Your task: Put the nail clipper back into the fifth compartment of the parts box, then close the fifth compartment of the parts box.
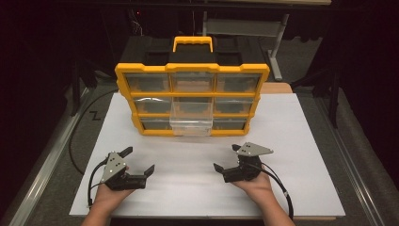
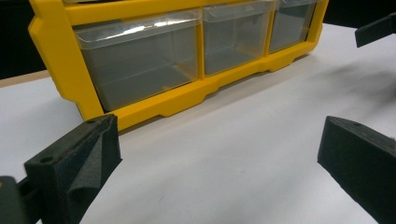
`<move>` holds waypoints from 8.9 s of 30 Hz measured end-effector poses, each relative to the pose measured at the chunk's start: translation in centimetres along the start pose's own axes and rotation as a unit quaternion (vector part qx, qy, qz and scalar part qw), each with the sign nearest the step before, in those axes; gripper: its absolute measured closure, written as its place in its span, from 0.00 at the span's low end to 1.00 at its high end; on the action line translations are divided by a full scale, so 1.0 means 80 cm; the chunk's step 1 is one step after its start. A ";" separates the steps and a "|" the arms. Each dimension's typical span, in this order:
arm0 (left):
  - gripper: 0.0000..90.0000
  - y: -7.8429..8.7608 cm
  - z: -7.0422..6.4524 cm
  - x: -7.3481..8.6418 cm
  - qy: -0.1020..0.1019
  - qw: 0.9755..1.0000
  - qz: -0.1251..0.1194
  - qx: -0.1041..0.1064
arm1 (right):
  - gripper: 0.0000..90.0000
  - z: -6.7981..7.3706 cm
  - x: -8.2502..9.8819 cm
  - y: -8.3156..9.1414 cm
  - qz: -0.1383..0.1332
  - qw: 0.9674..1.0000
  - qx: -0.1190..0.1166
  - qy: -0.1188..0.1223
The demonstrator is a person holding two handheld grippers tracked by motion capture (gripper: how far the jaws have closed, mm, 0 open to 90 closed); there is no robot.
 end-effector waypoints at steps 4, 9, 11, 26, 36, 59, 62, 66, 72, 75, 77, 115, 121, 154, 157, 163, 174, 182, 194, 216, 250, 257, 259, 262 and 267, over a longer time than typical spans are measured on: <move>0.00 0.000 0.000 0.001 -0.001 1.000 0.001 0.000 | 0.01 -0.003 0.000 -0.002 -0.001 1.000 0.003 -0.005; 0.00 0.003 -0.001 0.001 -0.008 1.000 0.000 -0.002 | 0.08 -0.005 -0.001 0.000 -0.006 1.000 0.003 -0.011; 0.00 0.005 0.000 0.001 -0.006 1.000 -0.002 -0.002 | 0.17 -0.005 -0.001 0.002 -0.008 1.000 0.006 -0.012; 0.00 0.004 0.000 0.003 -0.006 1.000 0.000 0.002 | 0.75 -0.004 0.000 0.007 -0.015 0.999 0.030 -0.012; 0.00 0.005 0.000 0.004 -0.005 1.000 0.000 0.004 | 1.00 -0.003 0.002 0.006 -0.012 0.999 0.040 -0.017; 0.00 0.004 -0.005 0.002 -0.002 1.000 -0.003 0.004 | 1.00 0.025 -0.017 0.003 -0.029 0.999 0.013 0.017; 0.00 0.007 -0.007 0.002 -0.004 1.000 -0.006 0.002 | 1.00 0.028 -0.022 0.005 -0.032 0.999 0.010 0.019; 0.00 0.011 -0.004 0.003 -0.001 1.000 -0.007 -0.004 | 1.00 0.035 -0.032 0.007 -0.041 0.999 0.006 0.031; 0.00 0.014 0.000 0.006 -0.001 1.000 -0.006 -0.006 | 1.00 0.044 -0.050 0.009 -0.051 0.998 0.004 0.042; 0.00 0.015 0.001 0.005 0.003 1.000 -0.010 -0.006 | 1.00 0.047 -0.058 0.005 -0.055 0.997 -0.001 0.045; 0.00 0.015 0.000 0.005 0.003 1.000 -0.010 -0.005 | 1.00 0.048 -0.063 0.004 -0.056 0.997 -0.003 0.044; 0.00 0.019 0.003 0.004 -0.002 1.000 -0.019 0.002 | 1.00 0.070 -0.148 0.009 -0.095 0.993 0.007 0.074; 0.00 0.019 0.001 0.003 -0.003 1.000 -0.021 0.003 | 1.00 0.067 -0.149 0.009 -0.095 0.993 0.010 0.071; 0.00 0.020 0.004 0.004 0.002 1.000 -0.023 0.004 | 1.00 0.046 -0.162 -0.005 -0.082 0.994 0.042 0.055; 0.00 0.019 0.004 0.004 0.003 1.000 -0.020 0.003 | 1.00 0.042 -0.165 -0.006 -0.080 0.994 0.048 0.052; 0.00 0.020 0.004 0.004 0.004 1.000 -0.022 0.002 | 1.00 0.032 -0.169 -0.012 -0.075 0.994 0.060 0.047; 0.00 0.021 0.003 0.005 -0.003 1.000 -0.019 0.001 | 1.00 0.015 -0.174 -0.023 -0.061 0.994 0.079 0.042; 0.00 0.019 0.003 0.005 -0.005 1.000 -0.015 0.002 | 1.00 0.003 -0.181 -0.030 -0.058 0.994 0.090 0.031; 0.00 0.019 0.007 0.006 0.001 1.000 -0.018 0.001 | 1.00 -0.006 -0.188 -0.041 -0.053 0.993 0.101 0.034; 0.00 0.018 0.006 0.006 0.000 1.000 -0.014 0.001 | 0.53 0.016 -0.178 -0.006 -0.044 0.997 0.051 0.025; 0.00 0.014 0.002 0.007 -0.007 1.000 -0.005 -0.004 | 0.01 0.000 -0.055 0.024 -0.051 0.996 0.065 0.018; 0.00 0.014 0.002 0.007 -0.008 1.000 -0.004 -0.005 | 0.01 -0.014 -0.009 0.039 -0.040 0.996 0.077 0.008; 0.00 0.014 0.002 0.007 -0.008 1.000 -0.003 -0.005 | 0.01 -0.020 0.009 0.046 -0.036 0.996 0.083 -0.001; 0.00 0.014 0.001 0.007 -0.010 1.000 -0.004 -0.006 | 0.01 -0.026 0.029 0.054 -0.044 0.995 0.092 -0.014; 0.00 0.012 -0.001 0.006 -0.008 1.000 -0.004 -0.007 | 0.01 -0.034 0.056 0.058 -0.049 0.994 0.094 -0.026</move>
Point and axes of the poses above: each handheld gripper's, and its own axes: y roughly backward along the jaws, x roughly out of its underside, z roughly to its left, the point moved 3 cm from there along -y, roughly forward along the jaws, and after that the axes turned 14 degrees about z, right-handed, at the moved point
